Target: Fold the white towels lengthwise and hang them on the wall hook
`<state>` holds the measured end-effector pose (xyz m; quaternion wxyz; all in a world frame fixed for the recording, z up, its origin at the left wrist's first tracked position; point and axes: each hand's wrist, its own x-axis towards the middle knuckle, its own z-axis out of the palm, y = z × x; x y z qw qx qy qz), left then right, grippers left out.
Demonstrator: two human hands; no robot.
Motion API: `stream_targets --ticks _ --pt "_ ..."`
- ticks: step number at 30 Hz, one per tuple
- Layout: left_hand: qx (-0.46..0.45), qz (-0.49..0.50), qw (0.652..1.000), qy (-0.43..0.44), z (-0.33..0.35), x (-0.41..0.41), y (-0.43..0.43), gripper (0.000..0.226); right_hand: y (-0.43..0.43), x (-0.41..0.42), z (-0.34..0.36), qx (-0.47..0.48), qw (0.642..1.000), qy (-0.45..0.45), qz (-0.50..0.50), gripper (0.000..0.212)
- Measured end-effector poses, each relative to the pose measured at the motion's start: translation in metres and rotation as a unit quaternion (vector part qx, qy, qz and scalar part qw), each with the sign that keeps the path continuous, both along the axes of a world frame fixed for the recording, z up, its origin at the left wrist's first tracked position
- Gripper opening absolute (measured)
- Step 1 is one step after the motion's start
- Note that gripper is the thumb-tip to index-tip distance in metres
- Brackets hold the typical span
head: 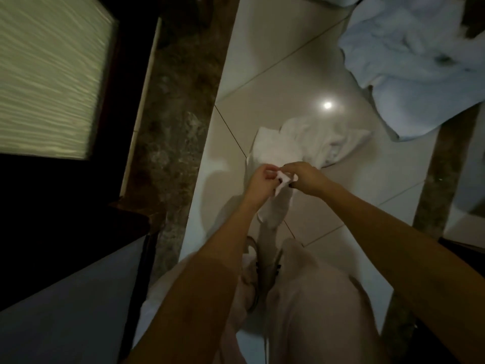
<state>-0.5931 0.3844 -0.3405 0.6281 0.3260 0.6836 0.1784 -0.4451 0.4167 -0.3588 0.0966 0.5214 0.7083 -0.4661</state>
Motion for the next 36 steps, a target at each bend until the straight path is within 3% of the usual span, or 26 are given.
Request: stream_targets --ticks 2,5,11,17,22,28,33,36 --pt "0.008 0.042 0.997 -0.063 0.052 -0.008 0.013 0.017 0.001 0.003 0.043 -0.031 0.996 0.015 -0.085 0.03" --pt "0.019 0.03 0.993 -0.112 0.141 -0.017 0.031 0.02 0.012 0.012 0.126 -0.029 0.984 0.047 -0.171 0.024" --pt "0.057 -0.047 0.988 -0.139 0.326 -0.027 0.052 0.024 0.021 0.028 0.317 0.019 0.973 0.115 -0.198 0.006" --pt "0.091 -0.093 0.973 -0.193 0.497 -0.023 0.048 0.022 -0.003 0.045 0.492 0.026 0.958 0.175 -0.225 0.021" --pt "0.141 -0.147 0.946 -0.252 0.623 -0.002 0.046 0.019 -0.024 0.071 0.607 0.054 0.935 0.216 -0.275 0.013" --pt "0.13 -0.246 0.929 -0.243 0.708 0.028 0.064 0.02 -0.035 0.112 0.709 0.177 0.911 0.196 -0.317 0.014" --pt "0.21 -0.404 0.877 -0.152 0.737 0.058 0.069 0.026 -0.054 0.135 0.755 0.299 0.898 0.113 -0.304 0.016" --pt "0.249 -0.45 0.847 -0.131 0.755 0.076 0.065 0.017 -0.079 0.144 0.773 0.354 0.868 0.1 -0.333 0.017"
